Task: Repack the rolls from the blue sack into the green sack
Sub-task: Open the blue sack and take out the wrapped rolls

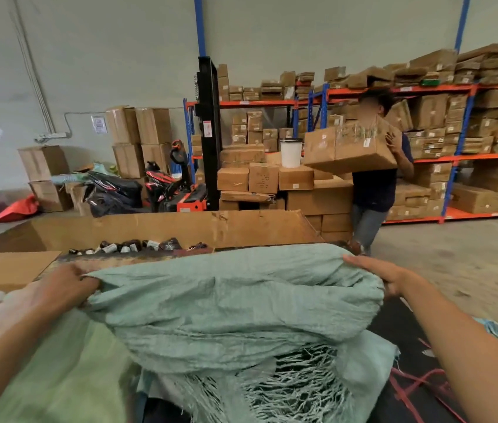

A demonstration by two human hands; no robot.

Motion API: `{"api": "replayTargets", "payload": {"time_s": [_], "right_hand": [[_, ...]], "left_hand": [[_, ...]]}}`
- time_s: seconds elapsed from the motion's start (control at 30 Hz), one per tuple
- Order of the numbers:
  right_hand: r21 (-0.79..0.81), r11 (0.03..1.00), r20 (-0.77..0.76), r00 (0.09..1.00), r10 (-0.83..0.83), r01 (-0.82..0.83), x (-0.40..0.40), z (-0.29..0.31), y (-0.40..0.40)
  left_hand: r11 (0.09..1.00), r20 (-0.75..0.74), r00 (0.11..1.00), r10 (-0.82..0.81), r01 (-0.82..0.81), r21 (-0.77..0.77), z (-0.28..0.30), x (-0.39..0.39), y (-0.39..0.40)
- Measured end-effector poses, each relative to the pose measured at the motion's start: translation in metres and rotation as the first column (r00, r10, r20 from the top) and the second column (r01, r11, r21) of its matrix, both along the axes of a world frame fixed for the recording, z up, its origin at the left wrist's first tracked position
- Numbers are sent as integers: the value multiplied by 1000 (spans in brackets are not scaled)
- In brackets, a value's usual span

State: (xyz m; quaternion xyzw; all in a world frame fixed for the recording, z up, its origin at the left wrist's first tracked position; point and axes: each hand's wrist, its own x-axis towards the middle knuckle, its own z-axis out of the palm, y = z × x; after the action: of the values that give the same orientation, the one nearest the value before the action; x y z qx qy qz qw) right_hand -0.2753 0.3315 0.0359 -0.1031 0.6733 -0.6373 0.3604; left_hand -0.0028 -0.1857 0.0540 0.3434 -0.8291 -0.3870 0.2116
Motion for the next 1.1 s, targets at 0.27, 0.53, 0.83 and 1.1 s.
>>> {"api": "replayTargets", "payload": {"time_s": [0.27,0.53,0.83,1.1], "right_hand": [[93,939,-289,912,-291,330,-24,13,-17],[5,872,-151,863,-483,489,-22,22,-28],[364,588,-687,635,-354,722,-43,-25,-21],[302,874,-165,923,-347,382,-50,-49,-22]], "left_hand": [[374,-415,909,-44,400,837,25,-3,44],[-18,-917,198,-345,976,218,-51,-8,33],[306,-425,899,-107,436,846,-35,-21,51],[315,-838,483,255,778,544,-59,-40,40]]}}
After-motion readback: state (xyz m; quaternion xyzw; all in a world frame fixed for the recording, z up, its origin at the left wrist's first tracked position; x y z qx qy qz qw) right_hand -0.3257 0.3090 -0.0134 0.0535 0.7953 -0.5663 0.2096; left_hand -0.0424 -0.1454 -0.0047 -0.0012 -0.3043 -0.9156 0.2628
